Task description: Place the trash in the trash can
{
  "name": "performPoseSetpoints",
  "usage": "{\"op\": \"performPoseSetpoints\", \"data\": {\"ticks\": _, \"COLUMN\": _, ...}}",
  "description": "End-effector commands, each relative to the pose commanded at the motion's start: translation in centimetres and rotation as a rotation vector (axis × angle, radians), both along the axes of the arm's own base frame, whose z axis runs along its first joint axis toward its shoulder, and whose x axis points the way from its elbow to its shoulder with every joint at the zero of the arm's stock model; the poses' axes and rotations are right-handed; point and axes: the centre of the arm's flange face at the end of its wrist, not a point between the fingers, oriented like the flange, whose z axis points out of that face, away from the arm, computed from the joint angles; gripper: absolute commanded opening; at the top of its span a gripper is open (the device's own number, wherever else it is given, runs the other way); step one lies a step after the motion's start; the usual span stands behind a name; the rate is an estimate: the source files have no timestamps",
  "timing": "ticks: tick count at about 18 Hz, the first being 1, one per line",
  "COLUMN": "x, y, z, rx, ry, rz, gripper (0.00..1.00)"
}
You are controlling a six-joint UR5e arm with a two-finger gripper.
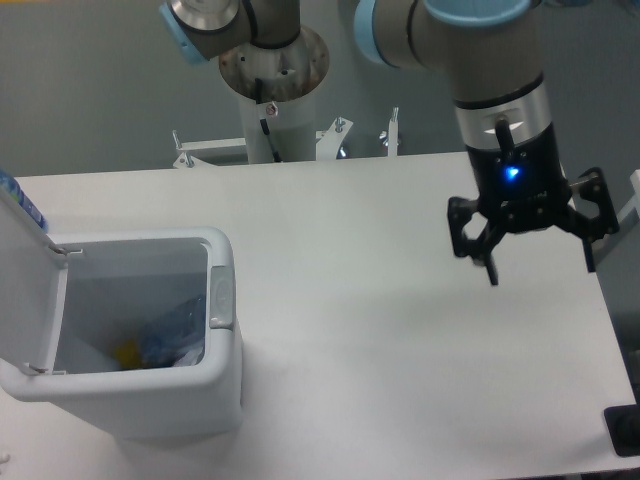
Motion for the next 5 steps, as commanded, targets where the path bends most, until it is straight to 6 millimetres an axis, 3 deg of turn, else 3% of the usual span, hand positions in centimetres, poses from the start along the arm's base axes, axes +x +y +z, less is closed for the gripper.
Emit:
{"op": "performPoseSetpoints", "data": {"ticks": 2, "x": 0.09, "y": -1.34, "z": 0.57, "rx": -0.031, "ry": -0.026, "rz": -0.022, "gripper": 1.0}}
{"op": "performPoseSetpoints", "data": {"ticks": 5, "x": 0.21, "y": -1.49, "z": 0.8, "rx": -0.032, "ry": -0.027, "rz": -0.029, "gripper": 1.0}}
